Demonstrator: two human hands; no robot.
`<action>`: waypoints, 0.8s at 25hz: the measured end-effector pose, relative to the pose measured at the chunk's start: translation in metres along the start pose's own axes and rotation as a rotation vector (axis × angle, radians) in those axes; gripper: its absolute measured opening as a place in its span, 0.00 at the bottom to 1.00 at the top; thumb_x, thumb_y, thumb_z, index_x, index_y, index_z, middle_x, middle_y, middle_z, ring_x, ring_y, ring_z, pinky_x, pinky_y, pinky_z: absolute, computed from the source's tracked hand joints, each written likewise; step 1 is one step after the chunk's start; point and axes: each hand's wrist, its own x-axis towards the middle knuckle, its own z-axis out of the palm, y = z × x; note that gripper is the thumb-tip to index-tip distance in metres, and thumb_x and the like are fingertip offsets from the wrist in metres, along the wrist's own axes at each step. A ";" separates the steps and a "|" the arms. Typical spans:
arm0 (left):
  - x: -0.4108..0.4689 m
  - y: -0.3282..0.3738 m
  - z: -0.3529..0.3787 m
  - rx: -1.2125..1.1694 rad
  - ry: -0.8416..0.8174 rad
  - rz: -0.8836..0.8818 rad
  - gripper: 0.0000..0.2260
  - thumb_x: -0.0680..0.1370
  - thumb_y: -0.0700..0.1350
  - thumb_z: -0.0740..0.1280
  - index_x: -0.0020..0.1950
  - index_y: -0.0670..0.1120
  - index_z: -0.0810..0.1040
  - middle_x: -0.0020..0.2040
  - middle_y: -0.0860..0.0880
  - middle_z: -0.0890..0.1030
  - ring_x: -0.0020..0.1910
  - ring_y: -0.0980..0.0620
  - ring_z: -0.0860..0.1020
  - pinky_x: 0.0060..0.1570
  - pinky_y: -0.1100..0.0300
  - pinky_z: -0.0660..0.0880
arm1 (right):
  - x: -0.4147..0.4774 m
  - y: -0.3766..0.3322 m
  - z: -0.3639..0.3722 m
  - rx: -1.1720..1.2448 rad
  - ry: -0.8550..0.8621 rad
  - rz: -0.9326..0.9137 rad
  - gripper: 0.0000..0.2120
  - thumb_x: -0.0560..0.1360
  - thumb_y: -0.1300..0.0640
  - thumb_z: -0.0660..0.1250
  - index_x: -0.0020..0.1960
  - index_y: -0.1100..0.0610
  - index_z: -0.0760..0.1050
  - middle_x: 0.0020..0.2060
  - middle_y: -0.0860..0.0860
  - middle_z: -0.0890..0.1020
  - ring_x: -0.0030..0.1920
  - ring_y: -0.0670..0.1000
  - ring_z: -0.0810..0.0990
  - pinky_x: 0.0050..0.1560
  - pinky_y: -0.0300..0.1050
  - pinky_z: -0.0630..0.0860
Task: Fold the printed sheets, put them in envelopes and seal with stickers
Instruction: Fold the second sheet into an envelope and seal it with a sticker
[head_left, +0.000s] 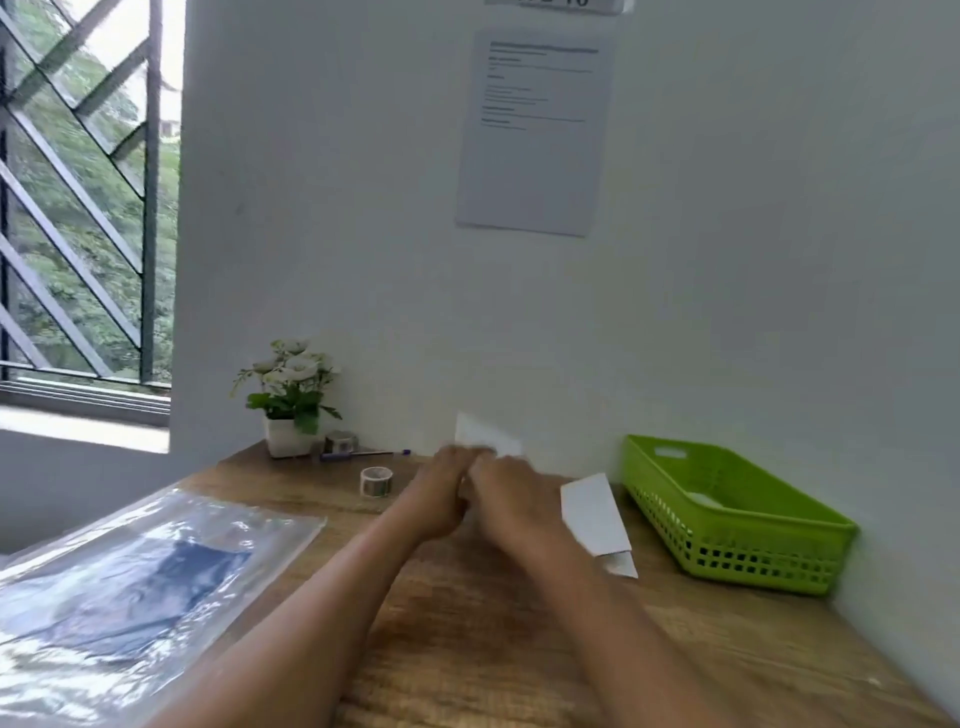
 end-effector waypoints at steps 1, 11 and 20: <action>-0.004 -0.006 0.006 0.145 -0.137 -0.030 0.18 0.75 0.41 0.61 0.64 0.47 0.74 0.65 0.43 0.74 0.65 0.44 0.72 0.63 0.54 0.68 | -0.002 -0.005 0.010 0.006 -0.108 -0.036 0.14 0.77 0.67 0.58 0.60 0.61 0.76 0.57 0.59 0.79 0.57 0.58 0.78 0.51 0.47 0.73; 0.005 -0.032 0.005 0.228 -0.389 -0.170 0.23 0.80 0.36 0.52 0.73 0.54 0.64 0.76 0.47 0.61 0.74 0.47 0.61 0.74 0.56 0.56 | -0.008 0.050 0.016 0.167 -0.282 0.067 0.14 0.71 0.72 0.62 0.48 0.58 0.82 0.51 0.53 0.81 0.50 0.52 0.80 0.49 0.42 0.78; -0.008 -0.006 -0.003 0.100 -0.371 -0.071 0.16 0.78 0.55 0.61 0.65 0.56 0.75 0.69 0.52 0.72 0.67 0.51 0.69 0.65 0.54 0.67 | 0.006 0.104 0.032 0.216 0.033 0.389 0.10 0.71 0.60 0.62 0.49 0.52 0.78 0.54 0.52 0.81 0.56 0.56 0.78 0.56 0.50 0.76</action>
